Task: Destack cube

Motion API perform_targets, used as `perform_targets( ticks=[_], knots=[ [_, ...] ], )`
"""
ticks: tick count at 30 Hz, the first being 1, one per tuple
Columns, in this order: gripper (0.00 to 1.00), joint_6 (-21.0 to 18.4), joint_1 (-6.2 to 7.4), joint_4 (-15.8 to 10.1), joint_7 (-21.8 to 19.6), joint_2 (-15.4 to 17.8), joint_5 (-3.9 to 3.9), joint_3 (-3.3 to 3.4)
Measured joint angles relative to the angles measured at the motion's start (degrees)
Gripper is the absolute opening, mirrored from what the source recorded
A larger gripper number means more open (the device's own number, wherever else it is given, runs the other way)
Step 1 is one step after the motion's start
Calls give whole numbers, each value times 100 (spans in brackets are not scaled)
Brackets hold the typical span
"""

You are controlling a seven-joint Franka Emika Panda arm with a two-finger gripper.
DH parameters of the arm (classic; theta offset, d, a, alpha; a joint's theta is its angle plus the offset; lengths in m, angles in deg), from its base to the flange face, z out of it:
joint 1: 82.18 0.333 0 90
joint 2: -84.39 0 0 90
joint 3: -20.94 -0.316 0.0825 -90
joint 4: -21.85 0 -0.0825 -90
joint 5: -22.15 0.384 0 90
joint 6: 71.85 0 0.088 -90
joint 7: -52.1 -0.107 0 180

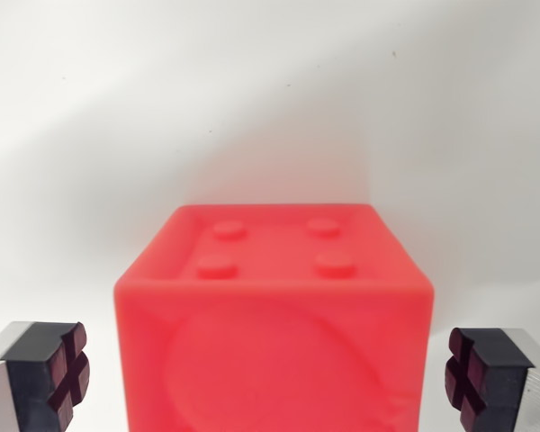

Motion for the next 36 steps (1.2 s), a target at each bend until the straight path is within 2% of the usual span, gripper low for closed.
perform_targets(
  ticks=[7, 13, 17, 23, 30, 36],
  knots=[
    [100, -220, 89, -70, -29, 290, -38, 99],
    [100, -476, 171, -143, -95, 623, -127, 203],
    [100, -657, 214, -174, -148, 840, -210, 264],
    [100, -1023, 253, -233, -269, 1276, -376, 339],
    [100, -1457, 256, -250, -394, 1734, -550, 372],
    [100, -1843, 255, -249, -479, 2122, -664, 381]
  ],
)
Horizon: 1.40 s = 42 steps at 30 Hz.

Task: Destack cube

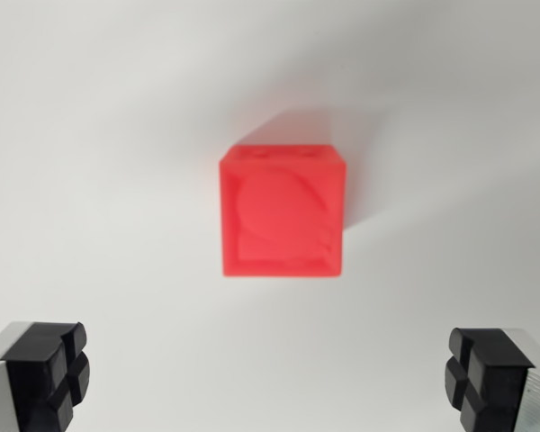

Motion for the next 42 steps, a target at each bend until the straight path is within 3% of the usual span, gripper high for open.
perform_targets(
  ticks=[8, 18, 29, 42],
  knots=[
    [100, -559, -10, 66, -80, 498, -109, 3],
    [100, -1231, -20, 238, -140, 1005, -191, 2],
    [100, -1918, -20, 496, -184, 1436, -235, -7],
    [100, -2454, -20, 763, -203, 1703, -255, -21]
  ],
)
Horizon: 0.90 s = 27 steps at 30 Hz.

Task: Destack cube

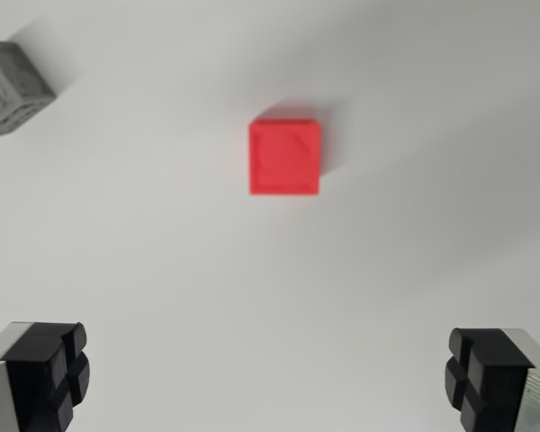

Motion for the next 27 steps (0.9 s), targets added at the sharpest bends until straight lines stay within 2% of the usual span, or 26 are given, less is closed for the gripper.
perform_targets(
  ticks=[9, 27],
  knots=[
    [100, -179, 0, 101, -4, 79, -3, -6],
    [100, -197, 0, 109, -4, 79, -4, -6]
  ],
)
